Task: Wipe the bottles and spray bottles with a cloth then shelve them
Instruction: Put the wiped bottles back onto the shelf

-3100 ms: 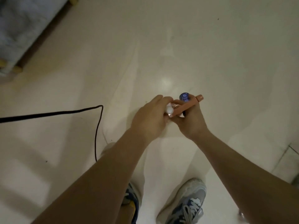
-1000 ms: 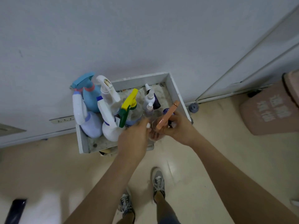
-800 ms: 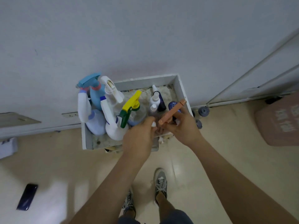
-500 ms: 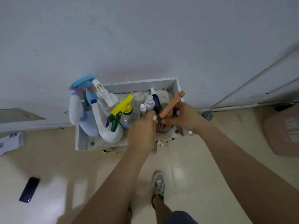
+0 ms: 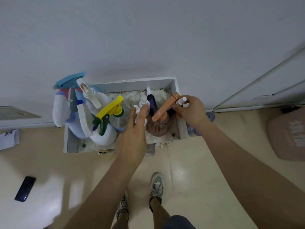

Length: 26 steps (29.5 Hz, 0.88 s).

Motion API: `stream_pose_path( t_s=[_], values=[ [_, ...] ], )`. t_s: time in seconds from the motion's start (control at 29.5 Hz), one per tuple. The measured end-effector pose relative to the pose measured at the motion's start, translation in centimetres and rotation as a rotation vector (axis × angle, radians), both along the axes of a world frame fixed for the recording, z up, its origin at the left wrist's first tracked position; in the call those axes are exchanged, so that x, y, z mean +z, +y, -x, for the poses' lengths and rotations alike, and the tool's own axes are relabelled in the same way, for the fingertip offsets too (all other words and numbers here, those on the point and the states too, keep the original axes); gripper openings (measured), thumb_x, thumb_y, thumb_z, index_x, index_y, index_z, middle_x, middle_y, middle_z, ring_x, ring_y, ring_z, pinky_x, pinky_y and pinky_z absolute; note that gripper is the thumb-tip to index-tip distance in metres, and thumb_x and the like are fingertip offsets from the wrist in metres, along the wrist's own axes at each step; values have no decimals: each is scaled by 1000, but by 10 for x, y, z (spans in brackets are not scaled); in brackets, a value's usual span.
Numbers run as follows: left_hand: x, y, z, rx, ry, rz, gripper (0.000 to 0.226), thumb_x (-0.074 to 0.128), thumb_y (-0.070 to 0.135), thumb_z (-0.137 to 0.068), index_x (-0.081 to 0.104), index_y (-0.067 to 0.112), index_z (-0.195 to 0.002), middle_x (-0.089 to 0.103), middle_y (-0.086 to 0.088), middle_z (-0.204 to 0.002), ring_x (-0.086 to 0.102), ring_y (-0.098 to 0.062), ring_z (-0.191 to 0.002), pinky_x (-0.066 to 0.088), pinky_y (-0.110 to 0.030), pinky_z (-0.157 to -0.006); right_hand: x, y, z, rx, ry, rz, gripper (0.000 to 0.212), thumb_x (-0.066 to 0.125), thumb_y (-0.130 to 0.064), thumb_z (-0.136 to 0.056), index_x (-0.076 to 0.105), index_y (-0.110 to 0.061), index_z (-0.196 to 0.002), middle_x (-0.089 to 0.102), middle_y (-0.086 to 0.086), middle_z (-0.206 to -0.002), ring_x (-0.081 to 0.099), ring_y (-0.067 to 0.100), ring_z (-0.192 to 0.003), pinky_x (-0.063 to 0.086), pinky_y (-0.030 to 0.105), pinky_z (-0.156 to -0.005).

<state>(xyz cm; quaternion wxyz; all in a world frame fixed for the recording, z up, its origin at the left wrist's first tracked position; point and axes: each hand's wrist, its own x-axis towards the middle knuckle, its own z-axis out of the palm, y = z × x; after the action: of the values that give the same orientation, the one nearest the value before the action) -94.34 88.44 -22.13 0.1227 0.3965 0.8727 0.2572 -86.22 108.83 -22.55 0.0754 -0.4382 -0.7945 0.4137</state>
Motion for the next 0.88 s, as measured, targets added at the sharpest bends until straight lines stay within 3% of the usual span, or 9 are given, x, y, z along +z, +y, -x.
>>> stream_pose_path(
  t_s=[0.1,0.24,0.3,0.37,0.51,0.64,0.71,0.81,0.88],
  values=[
    [6,-4,0,-3,33,-42,90,57,-7,-85,11,43,-144,31,-9,-158,65,-42,-94,56,-47,-56,1,6,9,-16,94,-40,15,71,-19,-87,69,-16,-102,66,0,-93,64,21,-85,52,28,-78],
    [15,-5,2,-5,101,-119,63,67,3,-83,38,26,-135,61,-11,-127,66,-37,-83,55,-42,-54,3,15,30,133,65,-132,14,65,-11,-89,69,-12,-103,68,2,-95,58,15,-85,34,-2,-62],
    [12,-6,3,-35,132,-126,36,73,6,-80,59,16,-111,64,-9,-117,67,-34,-86,52,-34,-56,1,18,33,179,13,-174,16,64,-12,-89,66,-10,-104,64,1,-94,57,18,-87,33,4,-61],
    [7,-6,7,-24,118,-117,20,78,5,-74,67,11,-90,64,-8,-118,65,-26,-91,44,-24,-62,0,21,31,186,-5,-152,21,64,-12,-88,63,-8,-109,62,1,-98,58,22,-95,37,17,-73],
    [3,-4,11,47,-6,-197,28,76,2,-73,68,12,-97,61,-6,-117,59,-17,-101,33,-12,-74,-2,24,14,58,-35,-111,50,63,-8,-89,48,-10,-136,55,12,-134,57,31,-116,42,33,-97],
    [5,-9,3,147,-55,-274,29,73,8,-79,66,13,-106,57,-4,-114,57,-15,-96,43,-20,-78,15,-20,-18,-283,189,-123,22,56,3,-81,58,-9,-100,62,1,-94,60,20,-86,46,25,-77],
    [9,-10,-4,203,-76,-289,21,71,14,-79,68,12,-100,58,-4,-105,54,-10,-87,42,-18,-74,16,-62,-29,-179,270,-14,20,58,4,-82,61,-13,-92,63,-6,-83,59,10,-74,48,23,-70],
    [11,-8,-12,229,-137,-274,10,68,19,-80,70,13,-88,60,-1,-91,51,-8,-80,38,-17,-69,-10,-120,-26,133,244,101,31,61,-1,-85,62,-18,-111,66,-5,-99,63,7,-81,51,19,-67],
    [8,-7,-16,225,-163,-257,5,69,17,-82,69,15,-86,60,1,-89,52,-8,-80,39,-18,-68,-29,-140,-15,149,250,125,29,59,-7,-85,61,-20,-111,65,-4,-102,63,8,-81,48,17,-67]
  ],
)
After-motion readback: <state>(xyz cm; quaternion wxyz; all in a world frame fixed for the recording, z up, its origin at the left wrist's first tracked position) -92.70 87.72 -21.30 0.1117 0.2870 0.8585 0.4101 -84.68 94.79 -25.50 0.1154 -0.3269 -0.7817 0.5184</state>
